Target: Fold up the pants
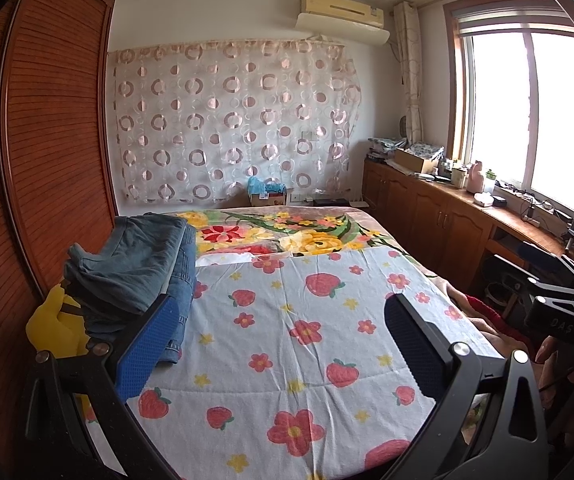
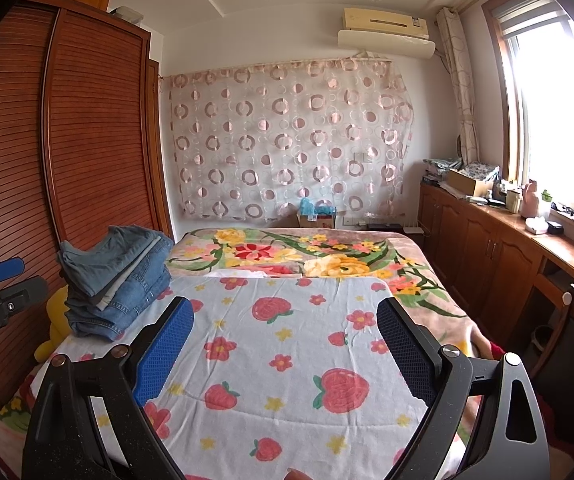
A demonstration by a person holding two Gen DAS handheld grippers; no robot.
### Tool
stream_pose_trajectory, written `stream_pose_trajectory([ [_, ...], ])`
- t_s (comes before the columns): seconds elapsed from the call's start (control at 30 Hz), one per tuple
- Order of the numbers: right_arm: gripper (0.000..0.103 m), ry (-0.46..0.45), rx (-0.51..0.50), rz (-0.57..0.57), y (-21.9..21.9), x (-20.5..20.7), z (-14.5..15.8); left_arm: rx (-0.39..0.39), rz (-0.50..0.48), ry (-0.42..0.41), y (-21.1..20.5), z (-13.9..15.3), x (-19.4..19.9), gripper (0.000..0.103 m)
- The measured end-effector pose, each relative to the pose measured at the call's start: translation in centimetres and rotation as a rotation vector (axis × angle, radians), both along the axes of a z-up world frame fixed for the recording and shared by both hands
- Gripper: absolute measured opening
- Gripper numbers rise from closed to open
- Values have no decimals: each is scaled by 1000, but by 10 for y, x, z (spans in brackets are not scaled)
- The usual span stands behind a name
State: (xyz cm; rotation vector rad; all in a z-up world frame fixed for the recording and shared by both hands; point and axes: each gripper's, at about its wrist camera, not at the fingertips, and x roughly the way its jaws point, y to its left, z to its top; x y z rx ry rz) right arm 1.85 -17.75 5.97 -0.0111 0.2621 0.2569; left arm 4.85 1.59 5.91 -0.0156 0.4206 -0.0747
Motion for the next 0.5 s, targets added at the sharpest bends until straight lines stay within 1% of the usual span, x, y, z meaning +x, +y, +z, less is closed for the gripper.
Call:
stream_pose_trajectory([
  [0.5,94,1,4,-1,-3,0,0,-2,1,1,0,1,0,103],
])
